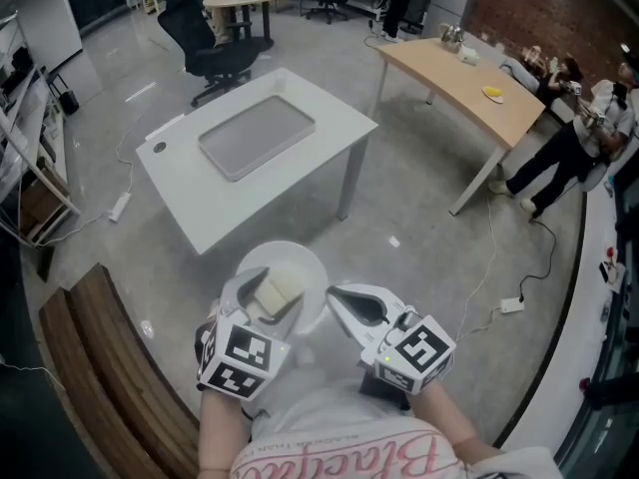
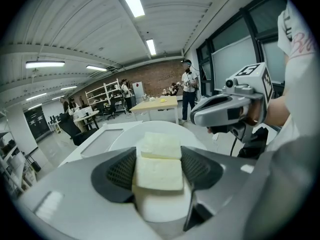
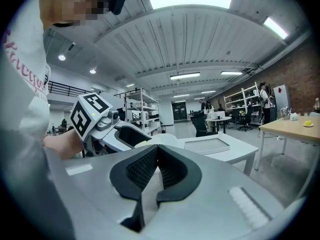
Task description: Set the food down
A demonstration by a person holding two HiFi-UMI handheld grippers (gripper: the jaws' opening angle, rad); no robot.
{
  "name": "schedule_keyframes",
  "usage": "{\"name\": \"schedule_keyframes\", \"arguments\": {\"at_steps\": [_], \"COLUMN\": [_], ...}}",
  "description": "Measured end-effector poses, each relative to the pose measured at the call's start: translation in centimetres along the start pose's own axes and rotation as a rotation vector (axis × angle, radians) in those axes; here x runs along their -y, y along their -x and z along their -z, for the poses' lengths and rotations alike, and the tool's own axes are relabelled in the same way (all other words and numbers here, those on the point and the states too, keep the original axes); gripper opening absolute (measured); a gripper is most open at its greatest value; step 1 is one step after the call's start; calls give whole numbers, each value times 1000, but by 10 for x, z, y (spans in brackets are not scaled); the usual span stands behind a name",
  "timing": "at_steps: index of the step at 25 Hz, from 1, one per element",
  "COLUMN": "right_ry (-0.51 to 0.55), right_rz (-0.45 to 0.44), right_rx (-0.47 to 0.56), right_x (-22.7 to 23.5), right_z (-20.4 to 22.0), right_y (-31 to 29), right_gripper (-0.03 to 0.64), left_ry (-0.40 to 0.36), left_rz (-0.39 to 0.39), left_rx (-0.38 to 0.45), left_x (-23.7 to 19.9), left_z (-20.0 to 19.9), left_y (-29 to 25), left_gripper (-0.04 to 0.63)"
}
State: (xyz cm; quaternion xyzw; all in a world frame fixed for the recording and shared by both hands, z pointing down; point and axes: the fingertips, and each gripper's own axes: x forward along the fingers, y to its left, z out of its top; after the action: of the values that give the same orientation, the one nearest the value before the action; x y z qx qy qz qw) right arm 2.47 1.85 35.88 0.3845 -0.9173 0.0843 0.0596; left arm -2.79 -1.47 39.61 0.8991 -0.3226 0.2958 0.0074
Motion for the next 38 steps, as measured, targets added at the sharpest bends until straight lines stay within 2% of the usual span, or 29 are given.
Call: {"name": "schedule_keyframes", "arguments": {"at_steps": [9,23,38], "right_ry": [14,6,-19], "right_rz": [2,1,-42], "right_rx": [-8,-32,-29], "right_x": [38,78,156], "right_z": [-12,-14,-28], "right_y": [-60,-93,-153], "right_gripper": [2,2,2], "left_ry": [2,26,49], "left_rz": [-24,-29,-76], "left_rx": [3,3,-22], "left_x": [-66,-107,-176], "left_z": [-5,-15,-36], "left_y": [-29,-62,-128], "left_gripper": [276,276,276]}}
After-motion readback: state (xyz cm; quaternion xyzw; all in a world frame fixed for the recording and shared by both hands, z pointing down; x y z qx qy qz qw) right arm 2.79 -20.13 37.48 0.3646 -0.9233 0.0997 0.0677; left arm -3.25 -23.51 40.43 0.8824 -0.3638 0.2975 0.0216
